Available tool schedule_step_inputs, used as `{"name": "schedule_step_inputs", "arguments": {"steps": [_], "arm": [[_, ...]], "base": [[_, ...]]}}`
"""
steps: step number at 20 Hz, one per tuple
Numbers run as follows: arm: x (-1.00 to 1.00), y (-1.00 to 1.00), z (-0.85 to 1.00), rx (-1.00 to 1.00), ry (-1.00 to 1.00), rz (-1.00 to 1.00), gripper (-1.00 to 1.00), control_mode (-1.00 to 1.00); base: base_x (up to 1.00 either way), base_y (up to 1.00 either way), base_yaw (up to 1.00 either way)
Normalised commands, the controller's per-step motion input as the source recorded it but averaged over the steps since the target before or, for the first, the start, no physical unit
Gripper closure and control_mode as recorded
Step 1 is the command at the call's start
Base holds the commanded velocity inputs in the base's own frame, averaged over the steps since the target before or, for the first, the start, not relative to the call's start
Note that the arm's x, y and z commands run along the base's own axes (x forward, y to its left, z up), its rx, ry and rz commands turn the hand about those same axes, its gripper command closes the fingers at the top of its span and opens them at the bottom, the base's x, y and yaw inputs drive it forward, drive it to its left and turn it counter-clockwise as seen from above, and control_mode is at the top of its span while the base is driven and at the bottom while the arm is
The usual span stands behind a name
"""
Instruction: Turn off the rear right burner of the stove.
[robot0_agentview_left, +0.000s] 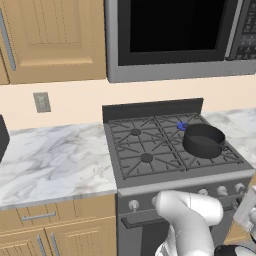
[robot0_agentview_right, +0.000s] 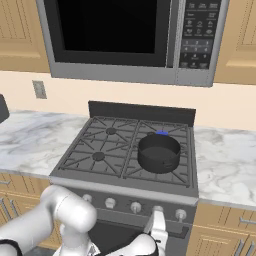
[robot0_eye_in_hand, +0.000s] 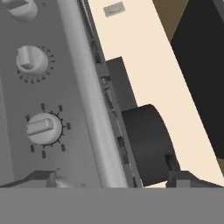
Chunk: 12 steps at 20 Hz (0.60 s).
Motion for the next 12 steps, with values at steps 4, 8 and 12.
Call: {"name": "schedule_step_inputs", "arguments": {"steps": [4,8,12], "arm": [[0.10,0.09,0.00,-0.14,0.00,0.00,-1.00,-1.00],[0.24,0.18,0.00,-0.12,0.00,0.00,-1.00,-1.00],[0.25,0.21,0.00,-0.06,0.00,0.00,-1.00,-1.00]], "base": [[0.00,0.00,0.00],[0.00,0.00,0.00],[0.00,0.00,0.00]]}}
